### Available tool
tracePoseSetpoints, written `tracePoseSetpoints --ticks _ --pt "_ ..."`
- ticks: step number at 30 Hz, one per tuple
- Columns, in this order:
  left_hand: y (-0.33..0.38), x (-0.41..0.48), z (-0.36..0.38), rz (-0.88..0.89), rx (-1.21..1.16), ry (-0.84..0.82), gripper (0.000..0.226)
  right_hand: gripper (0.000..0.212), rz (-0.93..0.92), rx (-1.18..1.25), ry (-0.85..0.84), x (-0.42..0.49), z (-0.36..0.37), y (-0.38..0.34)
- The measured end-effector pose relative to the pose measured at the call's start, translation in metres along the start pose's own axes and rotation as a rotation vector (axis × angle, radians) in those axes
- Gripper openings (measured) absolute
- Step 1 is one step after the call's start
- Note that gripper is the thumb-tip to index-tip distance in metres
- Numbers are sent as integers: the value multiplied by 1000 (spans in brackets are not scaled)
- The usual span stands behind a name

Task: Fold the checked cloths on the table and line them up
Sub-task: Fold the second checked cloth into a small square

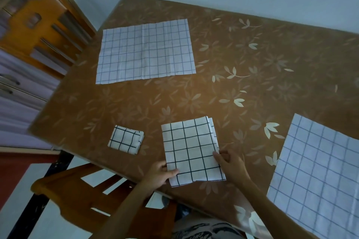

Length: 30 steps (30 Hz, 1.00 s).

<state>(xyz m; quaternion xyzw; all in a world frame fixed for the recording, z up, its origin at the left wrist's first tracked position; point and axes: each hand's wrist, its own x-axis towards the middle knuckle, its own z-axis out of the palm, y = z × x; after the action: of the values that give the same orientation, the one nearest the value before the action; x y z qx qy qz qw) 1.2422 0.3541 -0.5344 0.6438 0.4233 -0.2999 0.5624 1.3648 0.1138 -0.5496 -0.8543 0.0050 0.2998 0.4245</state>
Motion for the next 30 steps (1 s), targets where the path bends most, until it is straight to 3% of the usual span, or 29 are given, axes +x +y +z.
tracePoseSetpoints --ticks 3,6,8,10,12,14,20,23,26,30 --pt "-4 1 3 17 41 69 82 21 18 -13 -53 -6 1 4" --pt "-1 -2 6 192 99 80 31 21 13 -58 -31 -7 1 6" --pt "-1 -3 9 248 122 81 20 23 30 -61 -29 -8 1 6" --pt "-2 -1 10 263 147 87 34 25 35 -55 -22 -10 1 6" --pt "-2 2 13 208 190 125 68 25 36 -54 -21 -13 -1 5" --pt "-3 1 16 156 203 160 84 26 48 -55 -27 -14 -1 7" --pt "-13 9 14 166 149 139 77 22 62 -9 -33 -20 -1 9" --pt "-9 1 9 172 31 38 45 49 69 93 -124 -28 -6 6" --pt "-9 -3 0 184 37 -99 50 62 75 180 -152 -32 -8 8" --pt "-3 -7 -5 220 99 -94 47 57 54 201 -109 -35 -13 3"
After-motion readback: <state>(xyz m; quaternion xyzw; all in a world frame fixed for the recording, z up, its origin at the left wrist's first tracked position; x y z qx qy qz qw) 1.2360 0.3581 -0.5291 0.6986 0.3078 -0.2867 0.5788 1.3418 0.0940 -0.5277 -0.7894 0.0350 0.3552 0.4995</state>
